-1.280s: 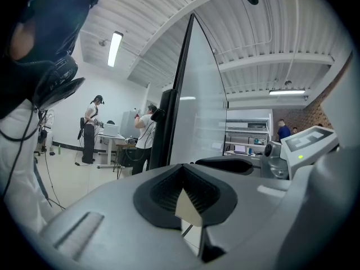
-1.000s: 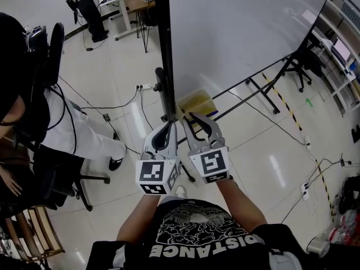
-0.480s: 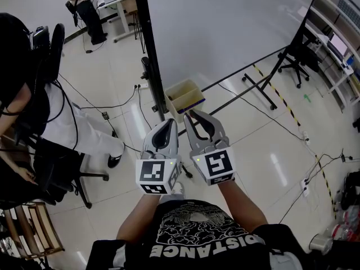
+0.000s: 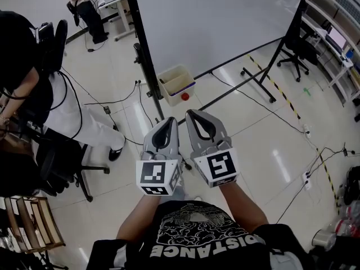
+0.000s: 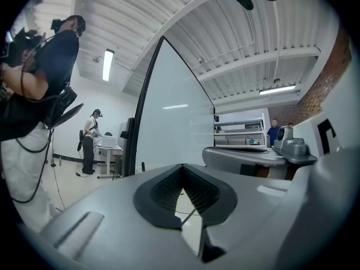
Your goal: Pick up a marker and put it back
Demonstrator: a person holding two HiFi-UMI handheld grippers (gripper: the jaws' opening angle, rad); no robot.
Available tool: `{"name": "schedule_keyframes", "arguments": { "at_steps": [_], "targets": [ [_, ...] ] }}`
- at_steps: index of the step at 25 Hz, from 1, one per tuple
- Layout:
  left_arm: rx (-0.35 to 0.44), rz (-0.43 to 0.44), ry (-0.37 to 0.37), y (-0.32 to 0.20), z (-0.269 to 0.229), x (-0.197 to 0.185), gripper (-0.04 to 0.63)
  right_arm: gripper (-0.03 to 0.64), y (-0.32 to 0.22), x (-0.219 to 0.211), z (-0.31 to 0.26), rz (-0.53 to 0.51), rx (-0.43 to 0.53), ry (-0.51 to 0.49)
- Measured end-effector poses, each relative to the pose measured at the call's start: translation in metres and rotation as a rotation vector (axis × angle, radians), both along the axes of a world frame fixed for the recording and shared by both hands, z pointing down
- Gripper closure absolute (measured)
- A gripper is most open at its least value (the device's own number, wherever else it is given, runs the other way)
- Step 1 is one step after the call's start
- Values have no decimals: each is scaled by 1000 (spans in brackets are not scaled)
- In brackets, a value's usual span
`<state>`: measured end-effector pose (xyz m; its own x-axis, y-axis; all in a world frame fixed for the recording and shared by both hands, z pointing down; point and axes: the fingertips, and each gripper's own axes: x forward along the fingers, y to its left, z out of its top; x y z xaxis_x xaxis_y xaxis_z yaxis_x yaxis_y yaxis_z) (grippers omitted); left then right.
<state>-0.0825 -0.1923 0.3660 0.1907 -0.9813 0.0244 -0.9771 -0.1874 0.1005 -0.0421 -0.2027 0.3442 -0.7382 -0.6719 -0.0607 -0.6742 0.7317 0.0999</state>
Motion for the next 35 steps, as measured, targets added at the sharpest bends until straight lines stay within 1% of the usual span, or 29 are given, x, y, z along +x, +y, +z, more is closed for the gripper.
{"name": "schedule_keyframes", "arguments": {
  "at_steps": [7,13,23,35],
  "targets": [
    [15,-1,-4,33,-8,23,589,617,35,25,-1,-3,-6,-1],
    [24,-3,-6,53,-11,34,589,617,55,33,-3,-6,-16,-1],
    [25,22,-8,64,-11,39,589,617,67,37,-3,19,-15,-1],
    [23,42,-7,65,-8,28,589,617,71,28,2,46,-22,0]
  ]
}}
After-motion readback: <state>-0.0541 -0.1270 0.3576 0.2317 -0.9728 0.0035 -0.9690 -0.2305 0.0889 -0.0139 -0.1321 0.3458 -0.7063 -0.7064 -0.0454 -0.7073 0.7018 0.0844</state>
